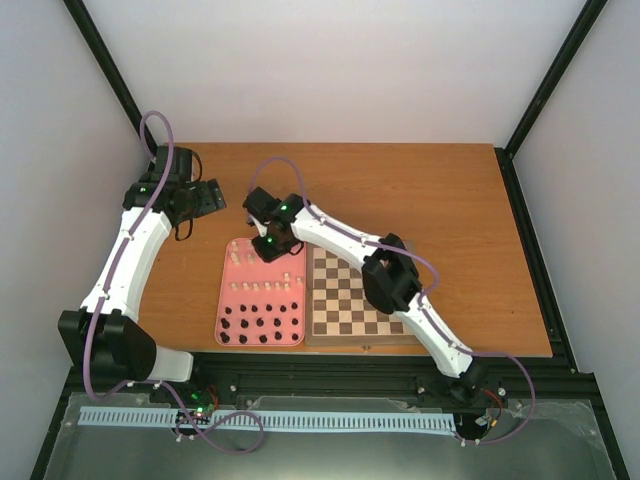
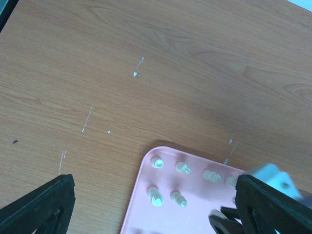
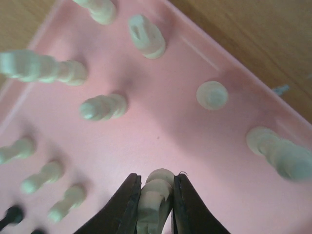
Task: Set up the chess pieces on the board
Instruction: Pick up the chess piece from the storage box, then place the chess piece on the chessboard.
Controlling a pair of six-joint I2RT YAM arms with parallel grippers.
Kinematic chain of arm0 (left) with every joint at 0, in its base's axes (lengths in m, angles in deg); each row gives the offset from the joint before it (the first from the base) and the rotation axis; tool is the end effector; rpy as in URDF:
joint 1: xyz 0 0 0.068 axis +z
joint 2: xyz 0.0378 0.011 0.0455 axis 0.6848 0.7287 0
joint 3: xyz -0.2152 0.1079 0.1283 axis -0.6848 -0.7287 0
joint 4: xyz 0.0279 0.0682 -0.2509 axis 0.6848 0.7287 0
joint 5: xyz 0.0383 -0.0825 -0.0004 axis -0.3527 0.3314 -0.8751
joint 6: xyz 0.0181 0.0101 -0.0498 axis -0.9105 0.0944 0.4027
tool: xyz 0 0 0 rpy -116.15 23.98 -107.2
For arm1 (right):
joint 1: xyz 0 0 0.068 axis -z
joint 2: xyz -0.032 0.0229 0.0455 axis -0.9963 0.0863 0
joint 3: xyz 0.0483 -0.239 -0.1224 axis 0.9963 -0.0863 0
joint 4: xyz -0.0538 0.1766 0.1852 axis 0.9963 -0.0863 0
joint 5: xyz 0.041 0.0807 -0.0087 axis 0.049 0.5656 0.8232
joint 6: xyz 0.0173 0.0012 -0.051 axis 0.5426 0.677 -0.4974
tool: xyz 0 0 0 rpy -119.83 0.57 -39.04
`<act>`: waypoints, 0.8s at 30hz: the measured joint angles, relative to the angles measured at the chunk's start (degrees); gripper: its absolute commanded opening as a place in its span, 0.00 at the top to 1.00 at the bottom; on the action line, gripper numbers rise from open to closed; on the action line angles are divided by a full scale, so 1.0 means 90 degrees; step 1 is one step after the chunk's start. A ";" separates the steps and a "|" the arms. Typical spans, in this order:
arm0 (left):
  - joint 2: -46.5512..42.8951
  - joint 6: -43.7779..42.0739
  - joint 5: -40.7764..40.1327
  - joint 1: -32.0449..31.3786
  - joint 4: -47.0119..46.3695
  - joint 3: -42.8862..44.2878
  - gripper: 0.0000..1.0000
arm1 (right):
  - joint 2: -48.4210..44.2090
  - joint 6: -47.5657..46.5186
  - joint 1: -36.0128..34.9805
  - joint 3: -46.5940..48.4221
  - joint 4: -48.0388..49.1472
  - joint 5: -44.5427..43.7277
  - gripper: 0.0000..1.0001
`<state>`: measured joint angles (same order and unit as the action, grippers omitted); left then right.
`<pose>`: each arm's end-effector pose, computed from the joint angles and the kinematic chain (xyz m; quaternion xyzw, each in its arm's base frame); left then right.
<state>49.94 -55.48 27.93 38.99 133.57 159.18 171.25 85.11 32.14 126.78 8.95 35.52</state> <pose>0.2802 -0.0171 0.3427 -0.1882 0.9291 -0.0338 0.3165 0.3113 0.4188 0.1794 -0.3357 0.9243 0.1432 0.1119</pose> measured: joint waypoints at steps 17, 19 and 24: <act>0.0119 0.0000 0.0061 0.0000 -0.0007 -0.0017 0.08 | -0.4787 0.0216 0.1848 -0.5017 0.0406 -0.0471 0.97; 0.0168 0.0000 0.0092 0.0000 -0.0007 -0.0017 0.08 | -0.4799 0.0172 0.2263 -0.5518 0.0471 -0.0554 0.97; 0.0253 0.0000 0.0117 0.0000 -0.0005 -0.0017 0.08 | -0.4789 -0.0041 0.2657 -0.5916 0.0631 -0.0656 0.97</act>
<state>52.21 -55.48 28.98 38.99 133.52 159.02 128.14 84.74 56.05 73.54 14.63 29.62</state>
